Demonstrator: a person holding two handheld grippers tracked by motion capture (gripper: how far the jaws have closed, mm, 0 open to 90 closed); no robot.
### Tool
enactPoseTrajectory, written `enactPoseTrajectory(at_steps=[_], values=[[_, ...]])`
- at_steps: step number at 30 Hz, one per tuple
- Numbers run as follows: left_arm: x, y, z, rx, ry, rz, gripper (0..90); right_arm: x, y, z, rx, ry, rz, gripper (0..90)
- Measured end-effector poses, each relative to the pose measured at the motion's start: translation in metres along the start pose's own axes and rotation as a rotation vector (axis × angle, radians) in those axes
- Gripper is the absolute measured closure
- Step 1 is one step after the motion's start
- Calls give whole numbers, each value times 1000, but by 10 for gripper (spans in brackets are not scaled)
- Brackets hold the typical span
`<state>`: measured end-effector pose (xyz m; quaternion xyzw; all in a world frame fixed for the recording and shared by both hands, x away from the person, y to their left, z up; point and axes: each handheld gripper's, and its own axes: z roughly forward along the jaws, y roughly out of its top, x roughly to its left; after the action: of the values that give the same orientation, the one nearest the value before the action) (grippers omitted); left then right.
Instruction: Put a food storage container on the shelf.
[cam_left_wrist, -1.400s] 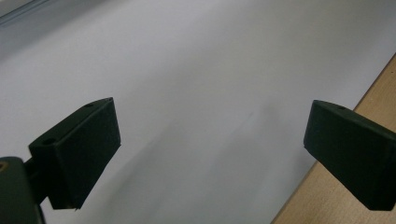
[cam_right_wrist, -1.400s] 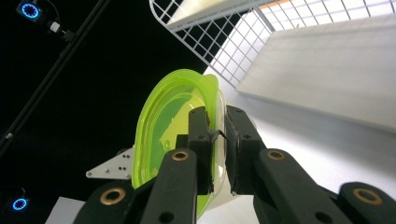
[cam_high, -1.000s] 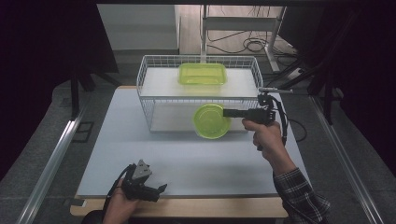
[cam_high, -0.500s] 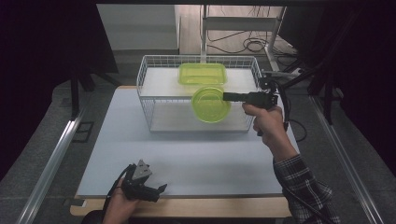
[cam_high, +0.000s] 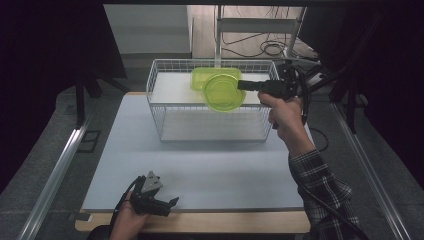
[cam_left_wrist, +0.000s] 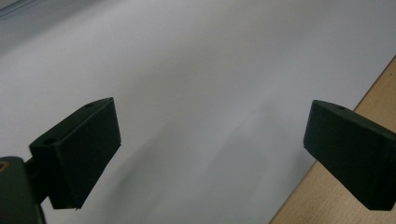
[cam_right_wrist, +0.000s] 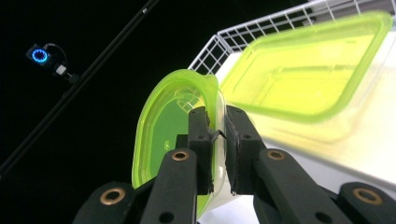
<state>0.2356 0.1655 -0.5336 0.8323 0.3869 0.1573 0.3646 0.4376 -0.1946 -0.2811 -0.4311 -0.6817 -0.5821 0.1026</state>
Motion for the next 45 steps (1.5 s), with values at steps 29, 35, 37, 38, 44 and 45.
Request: enactPoseTrajectory(at_steps=[29,35,37,38,44,45], values=[[0,0,0,0,-5,5,37,-6,47,29,-89,-115,22,814],[1,0,0,1,-5,5,37,-10,51,36,-102,-132,28,814],[1,0,0,1,-6,5,37,-11,53,38,-100,-140,30,814],[0,-1,1,2,-5,5,37,-12,53,40,-100,-143,30,814],[0,-1,1,3,-7,6,37,-15,55,48,-97,-161,39,813],[0,-1,1,3,-7,7,37,-16,55,49,-91,-166,40,812]])
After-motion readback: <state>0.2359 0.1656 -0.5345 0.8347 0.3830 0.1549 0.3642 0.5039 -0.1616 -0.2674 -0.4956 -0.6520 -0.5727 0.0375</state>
